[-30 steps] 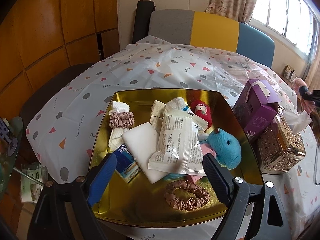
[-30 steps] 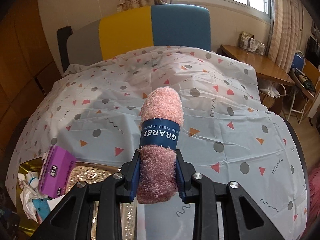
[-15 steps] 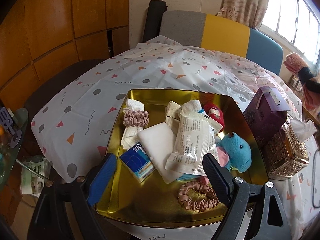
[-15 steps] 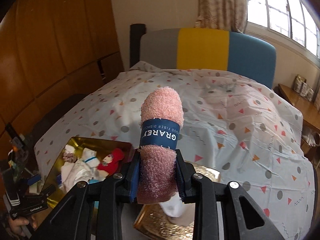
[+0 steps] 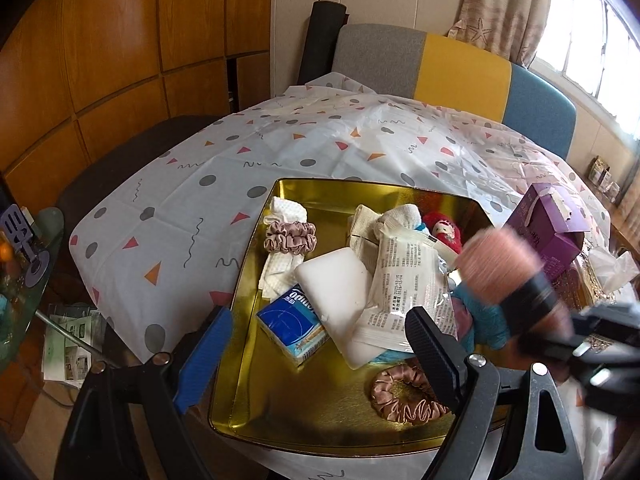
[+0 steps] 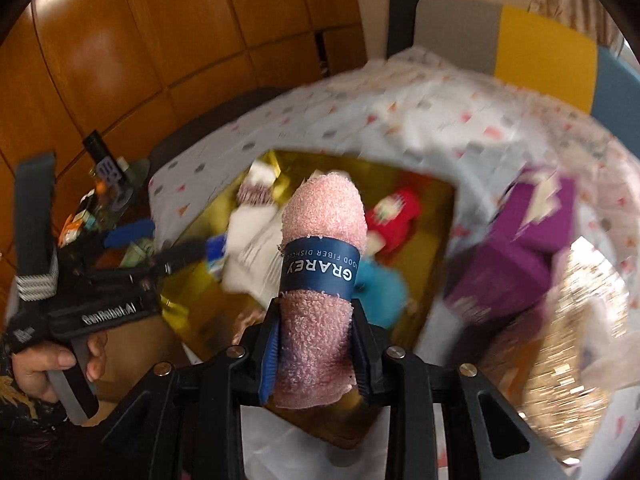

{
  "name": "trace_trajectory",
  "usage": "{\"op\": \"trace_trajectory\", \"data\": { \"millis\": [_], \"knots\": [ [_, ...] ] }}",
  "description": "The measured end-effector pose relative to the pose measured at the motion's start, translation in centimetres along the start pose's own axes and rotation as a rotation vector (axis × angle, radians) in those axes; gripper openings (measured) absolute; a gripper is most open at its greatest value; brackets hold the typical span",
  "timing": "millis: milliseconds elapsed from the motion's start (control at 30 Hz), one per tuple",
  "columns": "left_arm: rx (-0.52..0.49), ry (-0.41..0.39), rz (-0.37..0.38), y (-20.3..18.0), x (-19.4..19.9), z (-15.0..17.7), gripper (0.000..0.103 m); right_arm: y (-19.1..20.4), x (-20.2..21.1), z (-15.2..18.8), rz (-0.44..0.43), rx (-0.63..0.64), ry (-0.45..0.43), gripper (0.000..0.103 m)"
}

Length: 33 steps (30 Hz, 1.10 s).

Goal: Organize soft objects
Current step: 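Carry the pink towel roll into the gold tray with the right tool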

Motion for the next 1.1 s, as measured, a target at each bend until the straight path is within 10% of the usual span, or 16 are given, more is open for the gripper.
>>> {"op": "trace_trajectory", "data": {
  "millis": [533, 1100],
  "knots": [
    [-0.011, 0.001, 0.006, -0.4, -0.1, 0.2, 0.089, 0.3, -2.9, 2.3, 0.044, 0.012, 0.047, 0.041],
    [-0.022, -0.029, -0.005, -0.3, 0.6, -0.1, 0.091, -2.1, -5.0, 1.8, 0.214, 0.016, 0.027, 0.029]
  ]
}}
Point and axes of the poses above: each gripper's, at about its wrist camera, not at the fingertips, and x roughly against the way its jaws point, y to its left, z to its underside, the point moved 10 cm from there along -x, roughly the way its jaws point, and after that the axes turned 4 degrees about -y, right-handed, at the moved point
